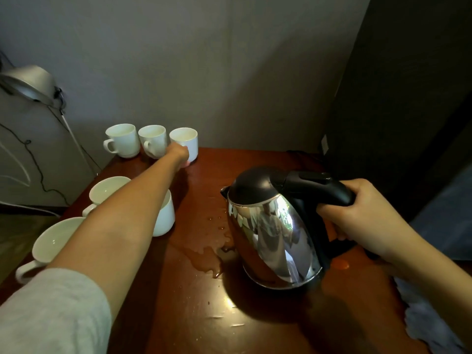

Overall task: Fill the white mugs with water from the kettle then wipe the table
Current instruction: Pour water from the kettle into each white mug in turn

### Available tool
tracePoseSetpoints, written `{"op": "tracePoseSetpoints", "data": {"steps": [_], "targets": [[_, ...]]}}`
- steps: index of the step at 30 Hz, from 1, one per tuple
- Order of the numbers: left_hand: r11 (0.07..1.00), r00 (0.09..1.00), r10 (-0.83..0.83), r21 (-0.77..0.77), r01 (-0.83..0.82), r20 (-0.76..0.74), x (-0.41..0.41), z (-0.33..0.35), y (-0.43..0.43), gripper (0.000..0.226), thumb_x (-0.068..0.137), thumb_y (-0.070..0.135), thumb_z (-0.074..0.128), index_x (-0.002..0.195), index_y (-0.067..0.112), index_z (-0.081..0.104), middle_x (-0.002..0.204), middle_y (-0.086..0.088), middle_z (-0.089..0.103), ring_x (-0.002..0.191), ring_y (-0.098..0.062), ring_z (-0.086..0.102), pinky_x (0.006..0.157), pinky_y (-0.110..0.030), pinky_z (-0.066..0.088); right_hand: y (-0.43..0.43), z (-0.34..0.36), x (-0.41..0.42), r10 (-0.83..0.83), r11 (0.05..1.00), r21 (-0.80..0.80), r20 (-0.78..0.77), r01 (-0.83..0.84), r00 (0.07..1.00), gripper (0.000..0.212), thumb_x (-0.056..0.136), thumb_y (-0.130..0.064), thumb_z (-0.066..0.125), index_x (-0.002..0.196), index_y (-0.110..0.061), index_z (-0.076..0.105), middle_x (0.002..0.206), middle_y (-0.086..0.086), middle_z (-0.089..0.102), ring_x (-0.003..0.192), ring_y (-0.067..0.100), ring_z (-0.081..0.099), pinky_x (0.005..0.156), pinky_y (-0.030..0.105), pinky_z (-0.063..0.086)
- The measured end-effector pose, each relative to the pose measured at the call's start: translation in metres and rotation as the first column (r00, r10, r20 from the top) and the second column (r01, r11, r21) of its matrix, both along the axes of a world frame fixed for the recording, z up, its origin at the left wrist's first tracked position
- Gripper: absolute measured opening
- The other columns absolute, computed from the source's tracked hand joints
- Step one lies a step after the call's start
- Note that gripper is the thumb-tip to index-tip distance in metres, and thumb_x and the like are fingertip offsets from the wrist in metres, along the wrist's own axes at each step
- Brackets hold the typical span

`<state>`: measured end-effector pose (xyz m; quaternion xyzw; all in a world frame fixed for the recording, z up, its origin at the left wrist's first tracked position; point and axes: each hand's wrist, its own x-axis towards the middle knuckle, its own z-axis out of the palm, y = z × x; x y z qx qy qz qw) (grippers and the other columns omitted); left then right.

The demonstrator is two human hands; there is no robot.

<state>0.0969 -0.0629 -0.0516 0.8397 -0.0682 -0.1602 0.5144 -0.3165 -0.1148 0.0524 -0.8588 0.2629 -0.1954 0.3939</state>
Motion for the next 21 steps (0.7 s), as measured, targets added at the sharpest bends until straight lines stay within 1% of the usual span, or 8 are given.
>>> {"op": "tracePoseSetpoints", "data": {"steps": [1, 3, 4, 7, 10, 13, 18, 21], "targets": [[0.998, 0.999, -0.005, -0.070, 0.002, -0.049, -0.006, 0.002, 0.000, 0.040, 0.097, 0.017, 0.042, 0.134, 0.001, 0.043, 0.132, -0.018, 0.053, 0.101, -0.031, 0.063, 0.066, -0.031, 0.058, 0.001, 0.000, 0.000, 0.004, 1.000, -0.003, 0.000, -0.004, 1.000, 0.005, 0.077, -0.001, 0.063, 0.072, -0.001, 0.060, 0.038, 0.001, 0.049, 0.034, 0.007, 0.047, 0.038, 0.020, 0.036], [0.979, 0.990, 0.031, -0.197, -0.058, -0.138, -0.013, 0.003, -0.001, 0.042, 0.099, 0.017, 0.041, 0.140, 0.007, 0.037, 0.132, -0.013, 0.051, 0.083, -0.023, 0.062, 0.037, -0.019, 0.049, 0.003, 0.001, -0.001, 0.010, 1.000, -0.005, 0.000, -0.010, 1.000, 0.007, 0.078, -0.001, 0.062, 0.071, 0.000, 0.060, 0.037, 0.000, 0.050, 0.034, 0.006, 0.047, 0.039, 0.018, 0.036], [0.970, 0.987, 0.057, -0.226, -0.091, -0.153, -0.015, 0.003, -0.001, 0.041, 0.099, 0.017, 0.040, 0.139, 0.007, 0.037, 0.124, -0.013, 0.053, 0.072, -0.021, 0.059, 0.031, -0.017, 0.045, 0.004, 0.001, -0.001, 0.011, 1.000, -0.002, 0.004, -0.011, 1.000, 0.007, 0.078, -0.001, 0.062, 0.071, 0.000, 0.060, 0.037, -0.001, 0.050, 0.034, 0.005, 0.047, 0.039, 0.017, 0.036], [0.931, 0.980, 0.045, -0.348, -0.111, -0.194, -0.026, 0.016, 0.008, 0.031, 0.098, 0.011, 0.036, 0.127, 0.005, 0.045, 0.092, -0.013, 0.052, 0.058, -0.014, 0.047, 0.035, -0.020, 0.045, 0.007, 0.000, -0.003, 0.001, 1.000, 0.003, 0.017, -0.001, 1.000, 0.009, 0.080, -0.001, 0.062, 0.071, 0.000, 0.059, 0.036, -0.001, 0.050, 0.032, 0.004, 0.046, 0.038, 0.016, 0.036], [0.883, 0.985, -0.007, -0.463, -0.075, -0.173, -0.042, 0.040, 0.025, 0.013, 0.094, 0.006, 0.037, 0.090, 0.007, 0.049, 0.064, -0.006, 0.040, 0.047, -0.012, 0.043, 0.034, -0.016, 0.039, 0.010, -0.001, -0.005, -0.013, 1.000, -0.010, 0.027, 0.013, 1.000, 0.012, 0.079, 0.000, 0.062, 0.068, -0.004, 0.059, 0.035, -0.002, 0.050, 0.032, 0.003, 0.045, 0.038, 0.016, 0.034], [0.832, 0.991, -0.020, -0.552, -0.056, -0.129, -0.067, 0.079, 0.052, 0.024, 0.092, 0.010, 0.039, 0.069, 0.011, 0.044, 0.045, 0.000, 0.041, 0.033, -0.011, 0.041, 0.036, -0.017, 0.036, 0.011, -0.001, -0.005, -0.038, 0.999, -0.019, 0.029, 0.039, 0.999, 0.016, 0.078, -0.002, 0.063, 0.066, -0.012, 0.059, 0.035, -0.004, 0.051, 0.032, 0.002, 0.046, 0.037, 0.015, 0.033], [0.732, 0.998, -0.065, -0.681, 0.029, -0.028, -0.147, 0.131, 0.111, 0.033, 0.092, 0.018, 0.042, 0.059, 0.016, 0.039, 0.040, 0.005, 0.038, 0.041, -0.010, 0.040, 0.043, -0.018, 0.033, 0.013, -0.005, -0.007, -0.055, 0.998, -0.023, 0.024, 0.055, 0.998, 0.008, 0.079, -0.002, 0.062, 0.072, -0.006, 0.061, 0.045, 0.001, 0.052, 0.033, 0.004, 0.047, 0.043, 0.022, 0.039], [0.734, 0.993, -0.068, -0.669, 0.116, 0.097, -0.194, 0.124, 0.147, 0.035, 0.093, 0.018, 0.044, 0.059, 0.015, 0.038, 0.043, 0.004, 0.037, 0.044, -0.011, 0.039, 0.047, -0.022, 0.032, 0.015, -0.005, -0.009, -0.071, 0.997, -0.013, 0.039, 0.072, 0.997, 0.007, 0.080, 0.000, 0.062, 0.073, -0.003, 0.060, 0.049, 0.005, 0.049, 0.032, 0.004, 0.046, 0.039, 0.018, 0.037]]}}
